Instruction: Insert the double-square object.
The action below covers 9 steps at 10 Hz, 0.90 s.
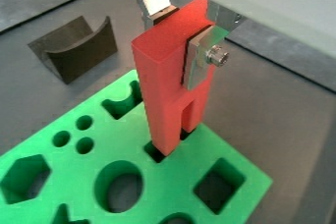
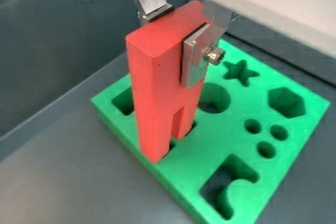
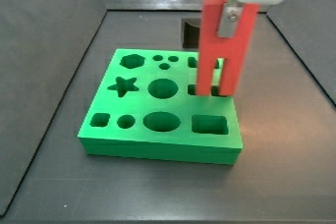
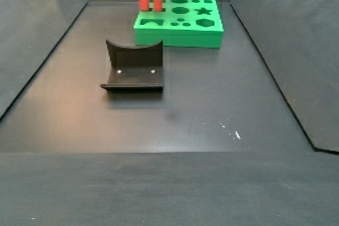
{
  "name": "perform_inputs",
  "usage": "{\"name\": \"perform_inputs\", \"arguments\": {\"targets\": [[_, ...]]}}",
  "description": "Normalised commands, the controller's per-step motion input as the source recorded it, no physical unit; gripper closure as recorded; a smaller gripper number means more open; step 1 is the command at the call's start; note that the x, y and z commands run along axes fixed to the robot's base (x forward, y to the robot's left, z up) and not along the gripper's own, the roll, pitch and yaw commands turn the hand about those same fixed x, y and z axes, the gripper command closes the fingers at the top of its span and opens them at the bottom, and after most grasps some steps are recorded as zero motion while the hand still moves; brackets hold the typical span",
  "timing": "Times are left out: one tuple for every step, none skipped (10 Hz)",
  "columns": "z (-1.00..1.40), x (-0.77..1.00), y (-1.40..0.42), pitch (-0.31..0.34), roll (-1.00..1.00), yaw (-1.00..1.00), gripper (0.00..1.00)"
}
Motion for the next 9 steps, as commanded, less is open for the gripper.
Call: {"name": "perform_inputs", "arguments": {"targets": [[0.00, -0.19, 0.19, 0.000, 0.04, 0.19, 1.00], [-0.11, -0.03, 0.00, 0.000, 0.00, 0.00, 1.00], [-0.19, -0.05, -0.11, 0.000, -0.03, -0.09, 1.00], [-0.17, -0.14, -0.01, 0.000, 0.00, -0.04, 1.00], [-0.18, -0.20, 0.00, 0.000, 0.04, -0.01, 1.00], [-0.24, 0.00, -0.04, 0.004, 0.01, -0.06, 1.00], [-0.29, 0.15, -0.04, 0.019, 0.10, -0.04, 1.00], [-0.35, 0.11, -0.03, 0.040, 0.21, 0.00, 1.00], [-0.37, 0.11, -0.05, 0.020, 0.18, 0.14, 1.00]]}}
